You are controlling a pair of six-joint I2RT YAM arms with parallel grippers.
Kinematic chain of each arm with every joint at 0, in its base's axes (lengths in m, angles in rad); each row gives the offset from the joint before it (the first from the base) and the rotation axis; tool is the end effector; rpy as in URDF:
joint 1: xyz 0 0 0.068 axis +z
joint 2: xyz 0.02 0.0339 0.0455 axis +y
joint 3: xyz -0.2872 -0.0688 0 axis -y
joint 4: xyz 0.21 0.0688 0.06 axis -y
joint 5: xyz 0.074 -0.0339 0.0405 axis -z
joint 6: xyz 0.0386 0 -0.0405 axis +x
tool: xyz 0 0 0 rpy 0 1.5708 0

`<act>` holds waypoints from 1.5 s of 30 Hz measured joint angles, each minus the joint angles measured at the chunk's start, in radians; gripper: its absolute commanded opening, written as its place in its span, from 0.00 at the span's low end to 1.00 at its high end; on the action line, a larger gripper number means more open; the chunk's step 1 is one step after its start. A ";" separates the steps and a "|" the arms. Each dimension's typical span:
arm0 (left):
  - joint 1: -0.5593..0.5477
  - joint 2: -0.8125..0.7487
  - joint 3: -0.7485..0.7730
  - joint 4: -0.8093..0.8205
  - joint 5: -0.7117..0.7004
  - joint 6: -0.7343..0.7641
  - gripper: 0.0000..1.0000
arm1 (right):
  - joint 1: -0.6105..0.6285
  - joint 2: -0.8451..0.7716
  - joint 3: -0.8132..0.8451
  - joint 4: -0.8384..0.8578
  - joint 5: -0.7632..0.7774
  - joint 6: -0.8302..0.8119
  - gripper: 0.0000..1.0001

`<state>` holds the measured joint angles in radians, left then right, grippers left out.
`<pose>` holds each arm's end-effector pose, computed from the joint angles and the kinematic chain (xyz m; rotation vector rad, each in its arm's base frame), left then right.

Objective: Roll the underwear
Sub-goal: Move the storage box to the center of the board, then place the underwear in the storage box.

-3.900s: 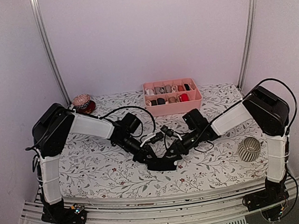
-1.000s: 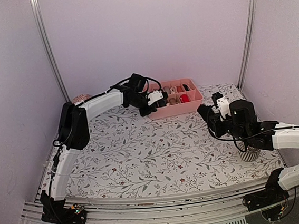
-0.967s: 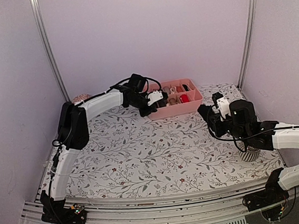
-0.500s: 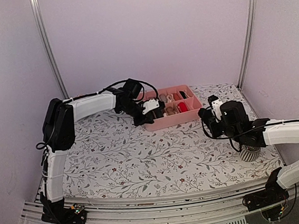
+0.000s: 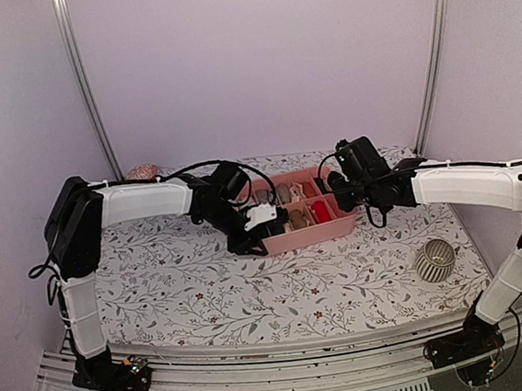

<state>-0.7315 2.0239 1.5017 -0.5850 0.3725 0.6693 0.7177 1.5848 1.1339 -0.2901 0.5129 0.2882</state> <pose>0.2934 -0.2822 0.2206 1.7948 1.9466 -0.5176 0.2525 0.1953 0.2905 -0.2191 2.1889 -0.0381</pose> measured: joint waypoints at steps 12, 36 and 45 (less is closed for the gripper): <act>-0.004 -0.121 -0.121 0.021 0.021 -0.043 0.99 | -0.010 0.121 0.120 -0.135 -0.003 0.138 0.02; 0.050 -0.717 -0.781 0.729 0.106 -0.264 0.99 | -0.068 0.262 0.186 -0.119 -0.104 0.119 0.02; 0.051 -0.698 -0.805 0.839 0.105 -0.278 0.99 | -0.080 0.294 0.173 -0.082 -0.104 0.123 0.02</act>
<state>-0.6804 1.3258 0.6971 0.2543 0.4778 0.3916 0.6373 1.8786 1.3071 -0.3717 0.4091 0.4110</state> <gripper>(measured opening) 0.986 0.114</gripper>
